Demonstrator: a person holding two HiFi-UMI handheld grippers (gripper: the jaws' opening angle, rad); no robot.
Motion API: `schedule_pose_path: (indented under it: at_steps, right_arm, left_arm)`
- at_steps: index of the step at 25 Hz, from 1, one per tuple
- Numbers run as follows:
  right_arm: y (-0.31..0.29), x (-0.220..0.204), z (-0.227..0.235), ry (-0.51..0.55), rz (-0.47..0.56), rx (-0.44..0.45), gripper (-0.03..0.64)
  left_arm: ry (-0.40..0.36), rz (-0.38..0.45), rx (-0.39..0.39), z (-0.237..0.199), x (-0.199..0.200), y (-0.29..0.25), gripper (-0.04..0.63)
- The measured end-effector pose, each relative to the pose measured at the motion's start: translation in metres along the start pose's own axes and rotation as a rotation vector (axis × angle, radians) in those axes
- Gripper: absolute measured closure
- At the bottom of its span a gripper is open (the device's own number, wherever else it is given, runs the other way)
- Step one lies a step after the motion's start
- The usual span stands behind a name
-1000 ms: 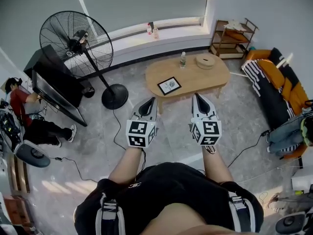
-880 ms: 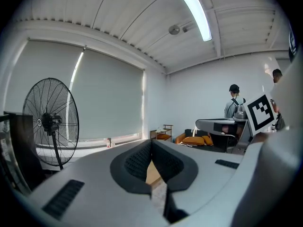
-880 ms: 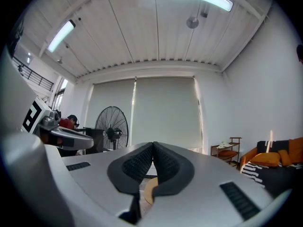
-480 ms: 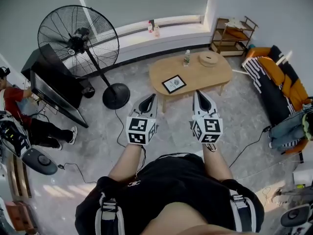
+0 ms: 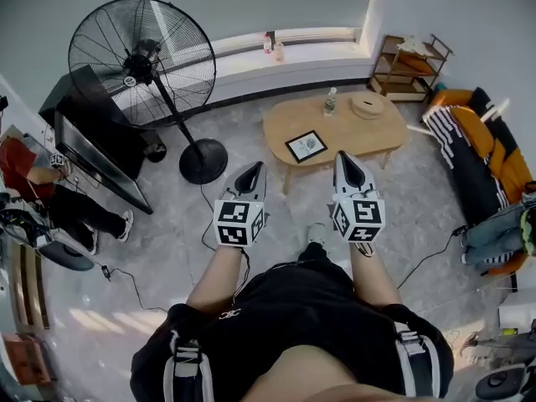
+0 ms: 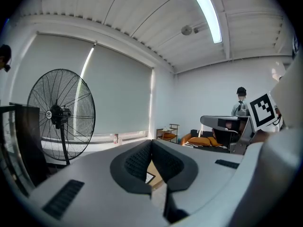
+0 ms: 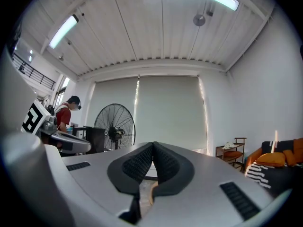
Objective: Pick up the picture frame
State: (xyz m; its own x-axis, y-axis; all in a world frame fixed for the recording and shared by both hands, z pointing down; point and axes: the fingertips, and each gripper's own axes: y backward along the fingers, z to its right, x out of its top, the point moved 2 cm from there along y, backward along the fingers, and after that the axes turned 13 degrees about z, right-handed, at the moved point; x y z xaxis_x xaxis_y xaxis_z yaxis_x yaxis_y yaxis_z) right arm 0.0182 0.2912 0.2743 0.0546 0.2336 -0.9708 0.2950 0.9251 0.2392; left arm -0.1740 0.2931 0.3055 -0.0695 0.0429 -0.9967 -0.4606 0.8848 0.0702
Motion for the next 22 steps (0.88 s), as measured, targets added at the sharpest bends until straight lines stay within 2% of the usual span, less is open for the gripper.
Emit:
schedule_pose_path:
  at_steps: [8,17,22]
  right_arm:
    - [-0.054,-0.034,0.043,-0.046,0.002,0.005,0.601]
    - [-0.163,-0.053,0.136,-0.063,-0.025,0.024,0.601]
    - [-0.220,-0.071,0.189,-0.068,-0.048,0.032,0.601]
  left_arm:
    - [-0.047,-0.015,0.013,-0.009,-0.013,-0.065,0.574]
    - [-0.060,-0.046,0.031,-0.017,-0.009,-0.203,0.574]
    - [-0.056,-0.072,0.032,-0.019,-0.020,-0.280,0.574]
